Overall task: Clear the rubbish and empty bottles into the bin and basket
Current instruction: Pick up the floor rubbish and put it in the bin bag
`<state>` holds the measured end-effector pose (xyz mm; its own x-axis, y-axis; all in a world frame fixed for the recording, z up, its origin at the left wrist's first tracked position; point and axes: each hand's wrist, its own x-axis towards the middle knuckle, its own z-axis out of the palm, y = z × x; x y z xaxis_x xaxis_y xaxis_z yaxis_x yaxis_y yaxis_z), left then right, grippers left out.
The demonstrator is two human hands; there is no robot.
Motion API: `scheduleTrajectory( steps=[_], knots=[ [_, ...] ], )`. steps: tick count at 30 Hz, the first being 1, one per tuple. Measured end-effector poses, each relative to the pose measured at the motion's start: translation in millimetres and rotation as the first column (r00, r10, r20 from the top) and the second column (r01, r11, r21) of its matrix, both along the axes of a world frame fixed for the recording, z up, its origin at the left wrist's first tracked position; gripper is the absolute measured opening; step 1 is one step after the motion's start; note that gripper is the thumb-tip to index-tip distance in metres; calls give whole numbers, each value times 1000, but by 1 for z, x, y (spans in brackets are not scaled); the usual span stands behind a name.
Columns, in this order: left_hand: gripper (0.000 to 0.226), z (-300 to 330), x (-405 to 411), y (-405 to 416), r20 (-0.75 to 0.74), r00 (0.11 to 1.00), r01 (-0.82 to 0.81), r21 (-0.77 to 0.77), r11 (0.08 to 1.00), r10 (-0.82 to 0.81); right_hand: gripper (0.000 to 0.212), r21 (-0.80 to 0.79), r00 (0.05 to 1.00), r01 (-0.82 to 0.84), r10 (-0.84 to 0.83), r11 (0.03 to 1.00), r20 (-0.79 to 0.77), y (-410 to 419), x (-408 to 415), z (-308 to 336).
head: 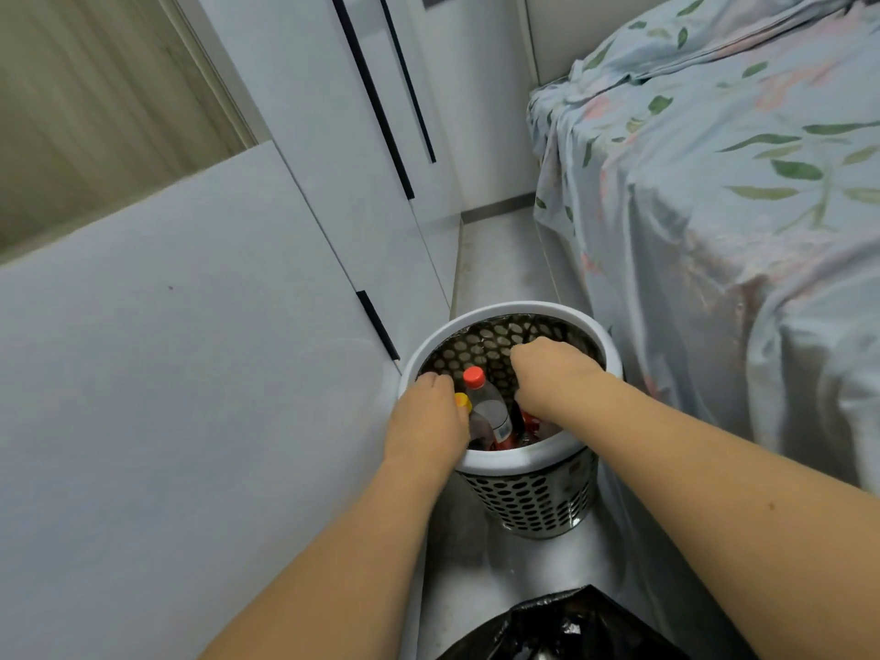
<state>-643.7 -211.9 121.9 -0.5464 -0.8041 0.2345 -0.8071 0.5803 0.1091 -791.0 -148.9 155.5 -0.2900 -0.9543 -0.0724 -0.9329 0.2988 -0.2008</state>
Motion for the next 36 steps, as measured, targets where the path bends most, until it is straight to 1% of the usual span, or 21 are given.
scheduleTrajectory(
  steps=[2,4,6,8,12,13,16,17,20,21,23,25,27,30,33,34,36],
  knots=[
    [21,7,11,15,-70,995,72,-67,995,-77,25,-84,999,13,-10,996,37,8,7,7],
    [22,15,23,30,-128,986,97,-85,992,-107,28,-155,998,29,-20,988,60,19,16,14],
    [24,20,36,48,-179,981,62,-47,997,-69,32,-189,998,27,-16,982,61,33,26,20],
    [26,20,52,67,-199,980,26,7,1000,-24,32,-207,998,14,-2,978,60,51,38,27],
    [26,14,80,107,-228,973,69,102,992,-44,21,-192,998,3,9,981,59,90,63,29],
    [27,14,87,117,-250,967,87,123,989,-54,21,-180,998,-5,15,984,53,101,70,28],
    [28,19,112,152,-358,933,104,182,978,-33,35,-167,999,-42,46,985,15,133,92,25],
    [29,20,122,164,-383,923,108,202,973,-23,37,-163,999,-48,50,985,13,143,101,26],
    [34,22,159,196,-401,916,136,266,954,-19,37,-100,994,-45,54,994,92,166,132,32],
    [34,22,176,205,-391,920,152,269,951,-37,42,-66,990,-71,78,995,115,173,144,35],
    [37,19,208,219,-310,945,189,239,952,-110,51,-23,977,-152,154,988,146,184,167,39],
    [40,17,245,232,-226,960,211,209,955,-163,51,-4,961,-235,233,972,148,191,195,44],
    [42,16,281,242,-173,963,238,201,950,-205,46,19,946,-299,294,954,136,194,223,47],
    [52,12,334,250,-76,963,270,195,943,-260,51,139,925,-369,348,919,153,198,264,45],
    [65,10,381,251,-16,982,188,232,954,-190,57,310,892,-452,429,836,142,198,306,39],
    [66,9,395,249,-11,988,152,245,958,-154,57,335,877,-477,465,812,121,196,320,37],
    [59,5,423,244,-11,996,86,268,960,-86,55,342,855,-510,508,789,104,191,350,33]
  ],
)
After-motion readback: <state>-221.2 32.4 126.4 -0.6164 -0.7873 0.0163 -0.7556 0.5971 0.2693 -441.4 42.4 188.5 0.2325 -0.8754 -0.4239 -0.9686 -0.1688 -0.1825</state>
